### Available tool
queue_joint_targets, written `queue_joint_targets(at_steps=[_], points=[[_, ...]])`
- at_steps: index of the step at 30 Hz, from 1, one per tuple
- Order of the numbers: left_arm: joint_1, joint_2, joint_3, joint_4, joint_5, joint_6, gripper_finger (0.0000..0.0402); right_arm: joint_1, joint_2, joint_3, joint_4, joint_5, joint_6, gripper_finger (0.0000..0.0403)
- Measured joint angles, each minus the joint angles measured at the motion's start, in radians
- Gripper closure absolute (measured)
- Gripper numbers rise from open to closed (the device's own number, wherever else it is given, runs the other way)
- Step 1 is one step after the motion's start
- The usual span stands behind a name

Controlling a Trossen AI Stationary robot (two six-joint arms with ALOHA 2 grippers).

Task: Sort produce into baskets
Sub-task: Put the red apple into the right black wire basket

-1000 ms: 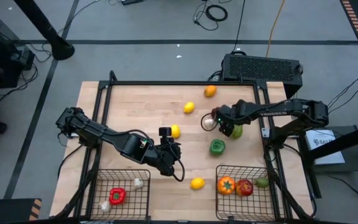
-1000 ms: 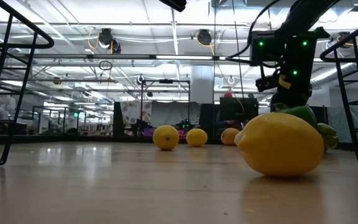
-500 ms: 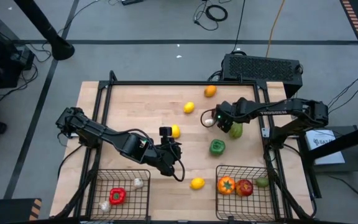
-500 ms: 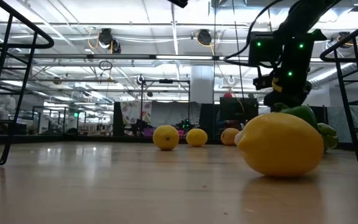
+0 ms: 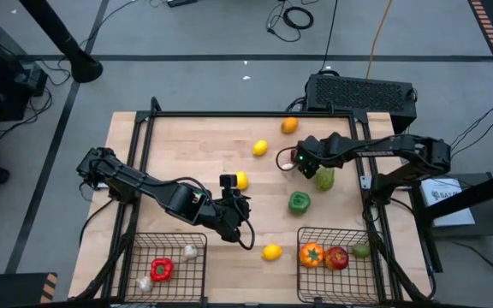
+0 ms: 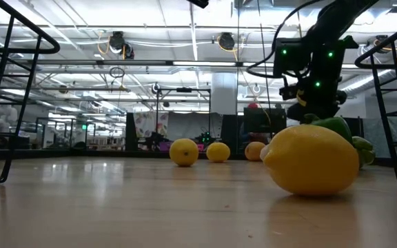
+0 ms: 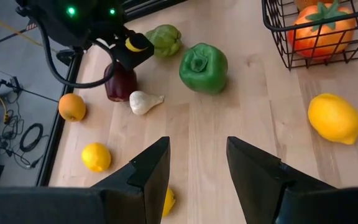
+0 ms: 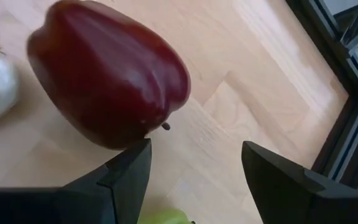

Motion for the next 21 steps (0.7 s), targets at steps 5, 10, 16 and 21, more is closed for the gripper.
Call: queue_joint_targets(at_steps=[5, 10, 16, 21], points=[[0.0, 0.0, 0.0, 0.001, 0.0, 0.0, 0.0236, -0.004, 0.031, 0.0, 0.02, -0.007, -0.003, 0.0161], [-0.001, 0.0, 0.0, 0.003, 0.0, 0.0, 0.0236, -0.001, 0.039, 0.0, 0.025, -0.048, 0.009, 0.0161], [-0.001, 0.0, 0.0, 0.002, 0.0, 0.0, 0.0236, 0.0, 0.037, 0.0, 0.033, -0.099, 0.013, 0.0161], [-0.001, 0.0, 0.0, 0.002, 0.0, 0.001, 0.0236, 0.0, 0.004, 0.0, 0.007, -0.105, 0.034, 0.0161]])
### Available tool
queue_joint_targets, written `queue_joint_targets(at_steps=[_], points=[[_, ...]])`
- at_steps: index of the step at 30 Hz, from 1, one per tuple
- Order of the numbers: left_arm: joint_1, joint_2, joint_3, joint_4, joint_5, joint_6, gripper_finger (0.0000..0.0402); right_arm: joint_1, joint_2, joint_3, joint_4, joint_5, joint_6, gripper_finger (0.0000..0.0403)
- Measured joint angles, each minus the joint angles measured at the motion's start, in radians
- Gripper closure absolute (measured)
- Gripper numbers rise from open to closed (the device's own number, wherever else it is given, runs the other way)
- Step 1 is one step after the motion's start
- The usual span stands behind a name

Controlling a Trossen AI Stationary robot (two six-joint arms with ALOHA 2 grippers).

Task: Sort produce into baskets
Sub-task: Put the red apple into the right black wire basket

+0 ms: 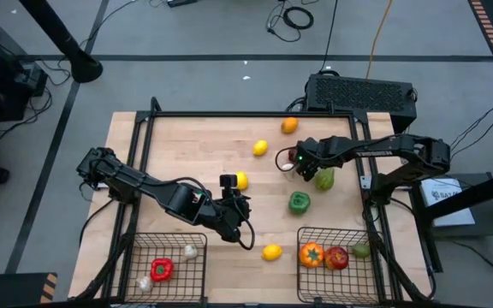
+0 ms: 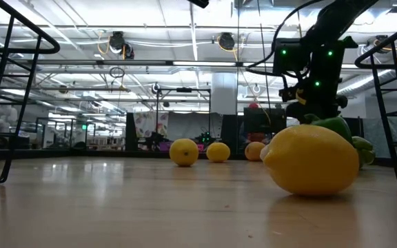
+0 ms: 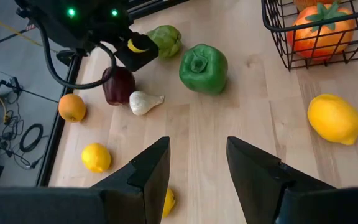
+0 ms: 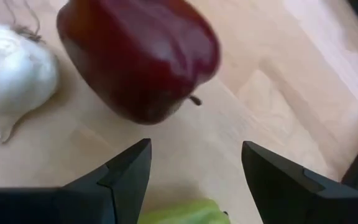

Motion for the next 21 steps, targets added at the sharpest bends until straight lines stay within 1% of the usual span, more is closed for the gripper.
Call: queue_joint_targets(at_steps=[5, 8, 13, 21], points=[[0.0, 0.0, 0.0, 0.001, 0.0, 0.002, 0.0236, -0.018, -0.012, 0.0, -0.023, 0.113, 0.026, 0.0161], [0.0, 0.0, 0.0, 0.005, 0.0, 0.018, 0.0236, -0.041, 0.004, 0.0, -0.011, 0.145, 0.028, 0.0161], [0.0, 0.0, 0.0, 0.006, 0.0, 0.019, 0.0236, -0.057, 0.016, 0.0, 0.032, 0.141, 0.03, 0.0161], [0.0, 0.0, 0.0, 0.005, -0.002, 0.021, 0.0236, -0.056, 0.017, 0.0, 0.077, 0.087, 0.031, 0.0161]])
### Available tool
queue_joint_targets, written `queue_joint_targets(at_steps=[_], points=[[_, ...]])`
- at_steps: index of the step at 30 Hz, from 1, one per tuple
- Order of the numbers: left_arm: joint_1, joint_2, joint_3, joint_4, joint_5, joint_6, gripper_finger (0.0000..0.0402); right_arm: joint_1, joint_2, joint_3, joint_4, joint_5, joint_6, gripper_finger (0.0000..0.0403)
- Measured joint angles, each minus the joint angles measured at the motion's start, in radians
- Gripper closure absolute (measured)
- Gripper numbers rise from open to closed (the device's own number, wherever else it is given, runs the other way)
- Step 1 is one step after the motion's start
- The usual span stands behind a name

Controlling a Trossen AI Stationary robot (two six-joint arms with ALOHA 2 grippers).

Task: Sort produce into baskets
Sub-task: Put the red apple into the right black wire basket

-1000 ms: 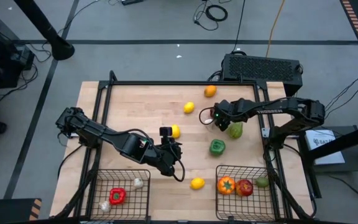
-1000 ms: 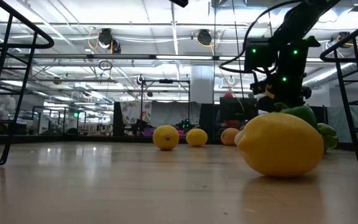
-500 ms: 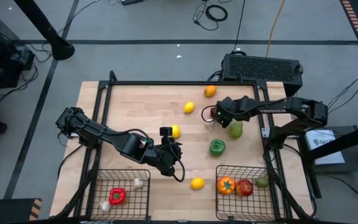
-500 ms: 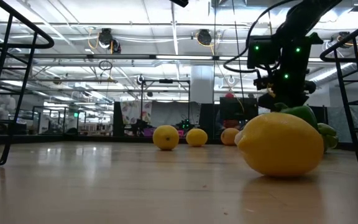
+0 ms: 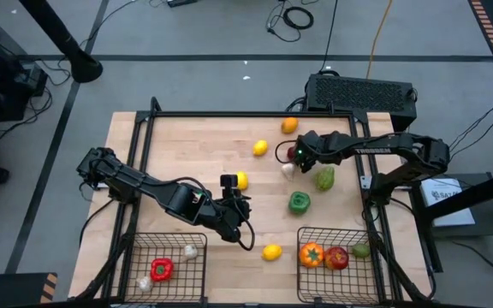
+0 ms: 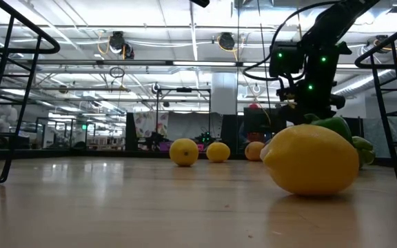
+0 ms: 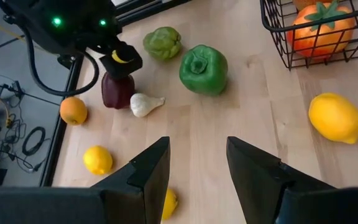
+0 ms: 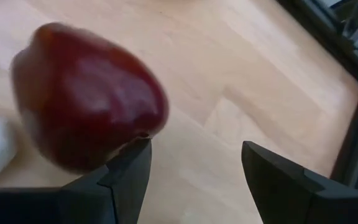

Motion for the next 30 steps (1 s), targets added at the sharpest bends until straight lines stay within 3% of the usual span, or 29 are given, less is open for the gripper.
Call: queue_joint_targets(at_steps=[6, 30], points=[[0.032, 0.0, 0.0, 0.0, -0.067, 0.005, 0.0236, 0.01, 0.0, 0.0, 0.006, -0.049, 0.014, 0.0161], [0.086, 0.002, -0.011, 0.015, -0.077, -0.03, 0.0236, 0.063, 0.0, 0.0, 0.008, -0.104, 0.028, 0.0161]])
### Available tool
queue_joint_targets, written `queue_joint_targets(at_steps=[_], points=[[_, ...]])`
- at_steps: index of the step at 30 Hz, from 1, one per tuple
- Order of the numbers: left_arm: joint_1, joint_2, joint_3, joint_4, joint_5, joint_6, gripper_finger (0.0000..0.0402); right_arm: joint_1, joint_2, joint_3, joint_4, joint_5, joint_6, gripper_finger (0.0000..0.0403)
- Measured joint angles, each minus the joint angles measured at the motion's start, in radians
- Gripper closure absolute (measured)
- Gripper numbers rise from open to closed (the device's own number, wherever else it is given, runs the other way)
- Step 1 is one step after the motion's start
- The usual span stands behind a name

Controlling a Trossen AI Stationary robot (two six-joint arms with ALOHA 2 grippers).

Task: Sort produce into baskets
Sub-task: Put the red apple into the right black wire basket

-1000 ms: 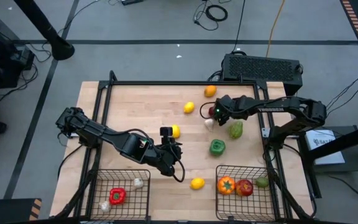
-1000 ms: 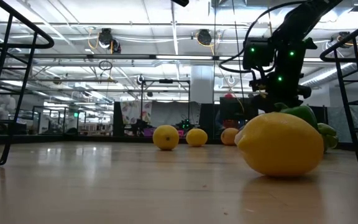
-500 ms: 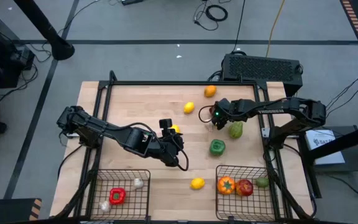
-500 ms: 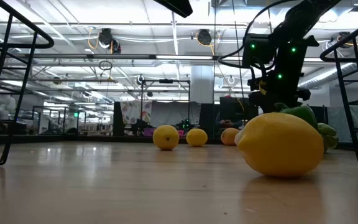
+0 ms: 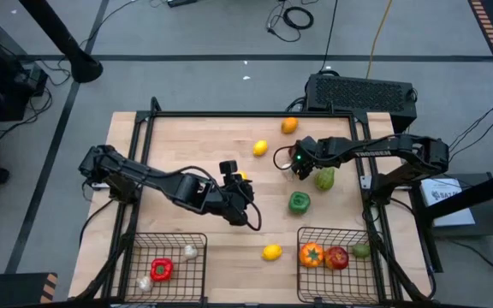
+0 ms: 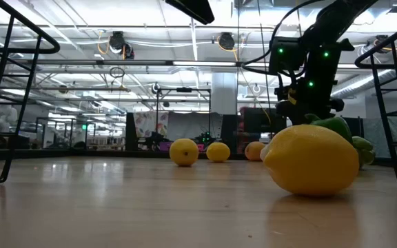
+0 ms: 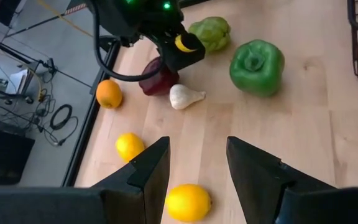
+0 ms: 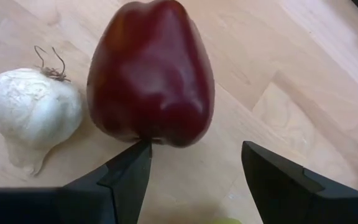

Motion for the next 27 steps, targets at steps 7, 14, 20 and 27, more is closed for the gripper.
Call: queue_joint_targets(at_steps=[7, 14, 20, 27], points=[[0.006, 0.0, 0.0, 0.004, 0.0, 0.0, 0.0236, 0.034, 0.0, 0.0, 0.001, -0.023, -0.001, 0.0161], [0.005, 0.0, 0.0, 0.004, 0.0, 0.0, 0.0236, 0.04, 0.0, 0.0, 0.001, -0.023, -0.059, 0.0185], [0.004, 0.0, 0.0, 0.004, 0.0, 0.0, 0.0236, 0.04, 0.0, 0.0, 0.008, -0.062, -0.082, 0.0223], [0.004, 0.0, 0.0, 0.004, 0.0, 0.0, 0.0236, 0.04, 0.0, 0.0, -0.001, -0.072, -0.121, 0.024]])
